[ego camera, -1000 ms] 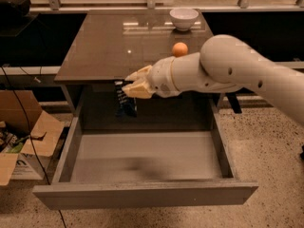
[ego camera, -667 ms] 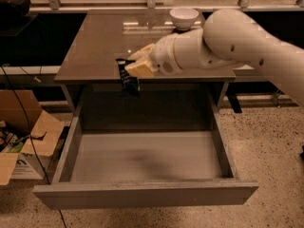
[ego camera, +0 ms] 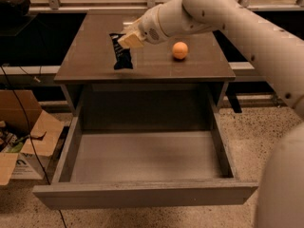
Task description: Pick rxbar blueberry from top drawer and place on counter
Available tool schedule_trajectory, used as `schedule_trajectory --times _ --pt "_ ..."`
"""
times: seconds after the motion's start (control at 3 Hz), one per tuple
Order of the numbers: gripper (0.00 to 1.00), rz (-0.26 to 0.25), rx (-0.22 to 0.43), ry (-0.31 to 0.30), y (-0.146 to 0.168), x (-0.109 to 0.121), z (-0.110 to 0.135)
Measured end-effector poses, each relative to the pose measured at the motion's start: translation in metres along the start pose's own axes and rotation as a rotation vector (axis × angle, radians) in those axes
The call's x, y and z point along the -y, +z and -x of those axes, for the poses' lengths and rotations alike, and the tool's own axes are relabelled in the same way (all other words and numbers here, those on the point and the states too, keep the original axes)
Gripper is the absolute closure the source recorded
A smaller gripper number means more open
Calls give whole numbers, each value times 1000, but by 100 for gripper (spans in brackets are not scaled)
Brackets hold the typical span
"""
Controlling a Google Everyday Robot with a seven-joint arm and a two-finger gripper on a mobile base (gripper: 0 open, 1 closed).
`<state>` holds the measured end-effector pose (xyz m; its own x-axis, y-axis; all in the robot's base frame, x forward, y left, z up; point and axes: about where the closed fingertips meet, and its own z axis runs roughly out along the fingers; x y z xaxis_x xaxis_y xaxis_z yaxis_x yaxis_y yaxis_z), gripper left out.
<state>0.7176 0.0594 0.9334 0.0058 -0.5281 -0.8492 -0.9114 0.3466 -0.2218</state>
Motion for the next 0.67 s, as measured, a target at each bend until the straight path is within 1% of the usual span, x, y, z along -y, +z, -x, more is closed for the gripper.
schedule_trajectory --times 0.33,0.67 --pt "100 4 -29 24 33 32 2" --pt "81 12 -54 64 54 48 -7"
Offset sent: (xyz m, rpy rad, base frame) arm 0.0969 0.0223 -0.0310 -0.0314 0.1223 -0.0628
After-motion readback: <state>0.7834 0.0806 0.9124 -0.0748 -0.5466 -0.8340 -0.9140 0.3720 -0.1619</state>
